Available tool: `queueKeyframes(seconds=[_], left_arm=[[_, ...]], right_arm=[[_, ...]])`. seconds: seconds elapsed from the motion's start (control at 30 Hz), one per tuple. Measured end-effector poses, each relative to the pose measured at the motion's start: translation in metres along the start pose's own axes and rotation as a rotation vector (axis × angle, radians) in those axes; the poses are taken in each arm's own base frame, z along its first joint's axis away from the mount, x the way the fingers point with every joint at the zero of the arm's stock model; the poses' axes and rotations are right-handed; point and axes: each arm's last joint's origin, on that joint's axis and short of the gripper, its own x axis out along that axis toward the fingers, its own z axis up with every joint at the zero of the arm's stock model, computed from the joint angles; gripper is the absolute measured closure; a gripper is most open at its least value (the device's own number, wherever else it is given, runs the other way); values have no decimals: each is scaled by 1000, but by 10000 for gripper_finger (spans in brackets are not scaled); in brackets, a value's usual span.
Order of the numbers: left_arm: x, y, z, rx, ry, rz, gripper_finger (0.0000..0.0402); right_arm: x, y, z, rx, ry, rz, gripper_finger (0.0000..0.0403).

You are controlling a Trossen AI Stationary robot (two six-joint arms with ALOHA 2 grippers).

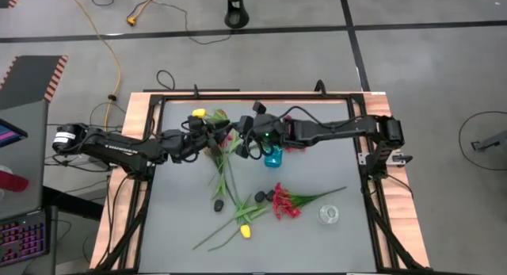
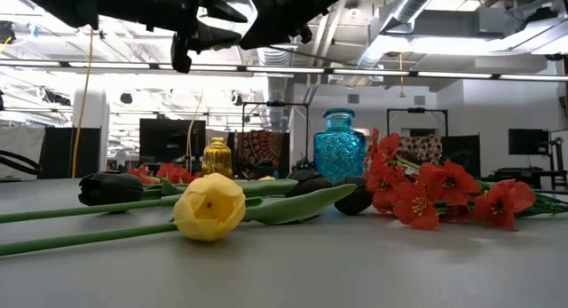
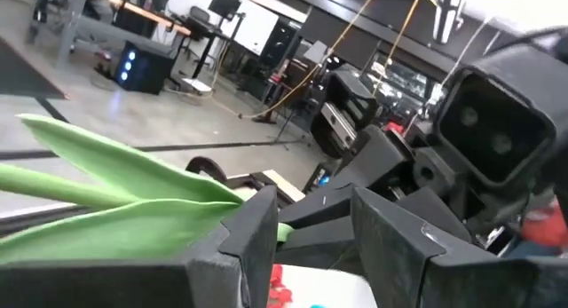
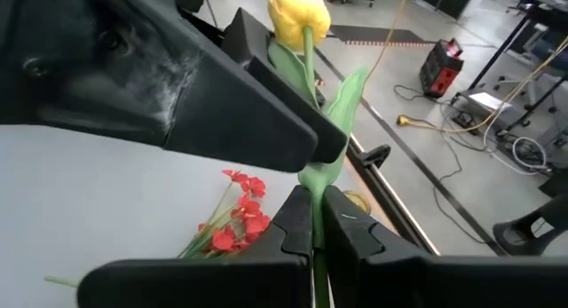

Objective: Sort flowers into vase by color
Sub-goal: Put the middle yellow flower into the yellow vase

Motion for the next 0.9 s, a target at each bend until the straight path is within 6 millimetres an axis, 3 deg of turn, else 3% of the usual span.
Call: queueKeyframes(seconds=[0.17,0.5,0.9], left_arm=[[0,-1,-1,-58,5,-1,265],[-4,-5,-4,-70,16,-9,265],[-4,-2,-4,-62,-24,80,265]], right_arm=[[0,0,-1,-5,11,-4,365],[-2,-5,0,-34,32,-183,365],[-8,9,2,-70,20,-135,365]])
